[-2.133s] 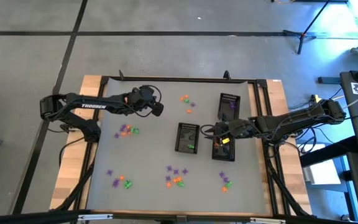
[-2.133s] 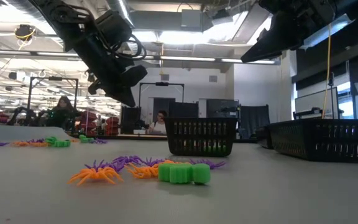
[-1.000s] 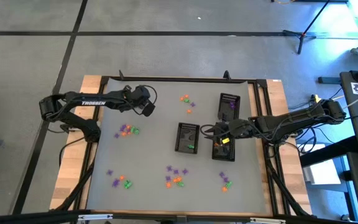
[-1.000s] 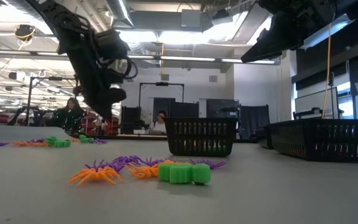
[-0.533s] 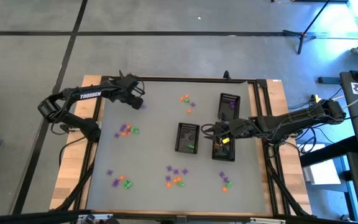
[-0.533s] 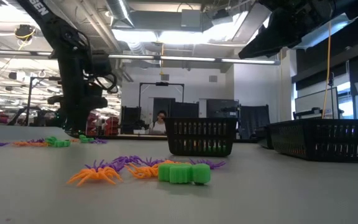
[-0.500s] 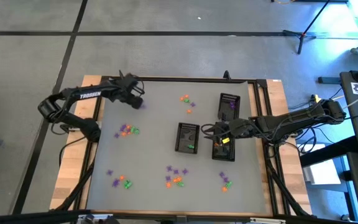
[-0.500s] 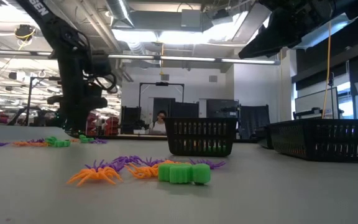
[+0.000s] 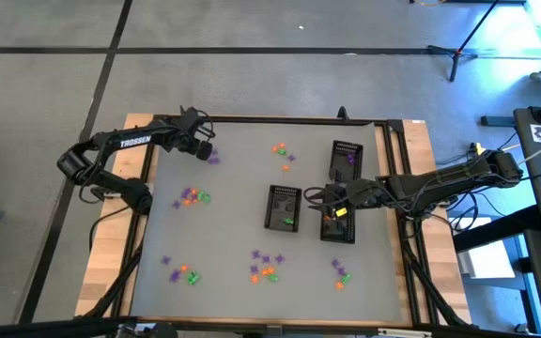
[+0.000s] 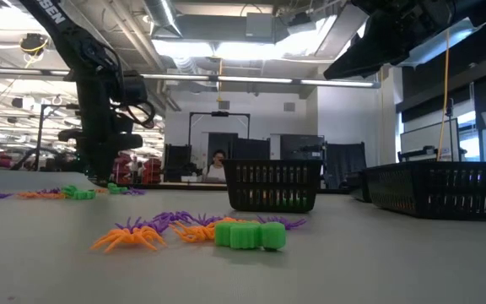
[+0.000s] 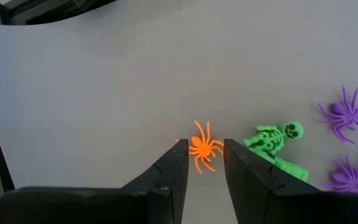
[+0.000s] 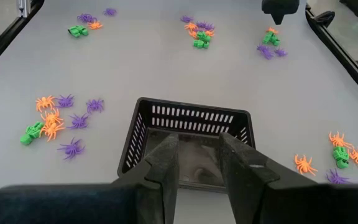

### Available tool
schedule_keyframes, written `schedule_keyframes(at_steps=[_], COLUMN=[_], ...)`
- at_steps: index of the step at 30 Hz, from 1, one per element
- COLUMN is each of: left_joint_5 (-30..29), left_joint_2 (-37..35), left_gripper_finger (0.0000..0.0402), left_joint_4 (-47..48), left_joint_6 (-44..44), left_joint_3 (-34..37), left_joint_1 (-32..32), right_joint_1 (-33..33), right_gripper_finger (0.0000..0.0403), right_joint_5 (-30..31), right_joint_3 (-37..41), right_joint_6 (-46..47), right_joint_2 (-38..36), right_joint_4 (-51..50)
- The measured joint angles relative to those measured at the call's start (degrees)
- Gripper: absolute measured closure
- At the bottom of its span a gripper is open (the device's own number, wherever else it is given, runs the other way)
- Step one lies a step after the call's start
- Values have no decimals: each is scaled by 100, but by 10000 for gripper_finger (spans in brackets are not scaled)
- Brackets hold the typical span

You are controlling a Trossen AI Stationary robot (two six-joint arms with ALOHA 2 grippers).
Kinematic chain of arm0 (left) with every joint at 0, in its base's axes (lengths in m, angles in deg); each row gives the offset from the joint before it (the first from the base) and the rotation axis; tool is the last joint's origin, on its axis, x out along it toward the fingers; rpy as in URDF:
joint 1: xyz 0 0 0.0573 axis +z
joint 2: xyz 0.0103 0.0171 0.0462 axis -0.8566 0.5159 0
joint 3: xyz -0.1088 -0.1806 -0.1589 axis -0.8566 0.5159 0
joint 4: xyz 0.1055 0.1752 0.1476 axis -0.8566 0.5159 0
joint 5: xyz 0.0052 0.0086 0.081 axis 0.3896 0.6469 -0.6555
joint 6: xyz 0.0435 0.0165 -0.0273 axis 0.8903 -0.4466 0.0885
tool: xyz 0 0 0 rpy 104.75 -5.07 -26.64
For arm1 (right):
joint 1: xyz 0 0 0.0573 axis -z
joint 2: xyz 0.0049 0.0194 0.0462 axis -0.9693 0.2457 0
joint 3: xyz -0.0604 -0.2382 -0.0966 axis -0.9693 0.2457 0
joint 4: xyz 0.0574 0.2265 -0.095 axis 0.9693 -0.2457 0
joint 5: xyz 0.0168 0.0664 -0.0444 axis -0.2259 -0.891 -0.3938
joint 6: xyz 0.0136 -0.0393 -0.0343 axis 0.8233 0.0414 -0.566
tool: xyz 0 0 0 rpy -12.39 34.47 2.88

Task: Sort Halloween decoration
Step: Put the orange spider toy into the bottom right bin

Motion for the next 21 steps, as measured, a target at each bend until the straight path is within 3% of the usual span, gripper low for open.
schedule_keyframes(at_steps=[10,15,21], left_joint_5=[88,252,12], left_joint_2=[56,471,799], left_gripper_finger=[309,309,309], left_joint_4=[-4,-6,-61], left_joint_6=[-6,2,-35], left_joint_3=[0,0,-152], left_joint_1=[0,63,4], right_joint_1=[2,0,0], right_gripper_finger=[292,292,292], right_joint_5=[0,0,0], right_joint_3=[0,0,2], right_joint_6=[0,-2,-2], right_joint_2=[0,0,0], right_joint_4=[0,2,2])
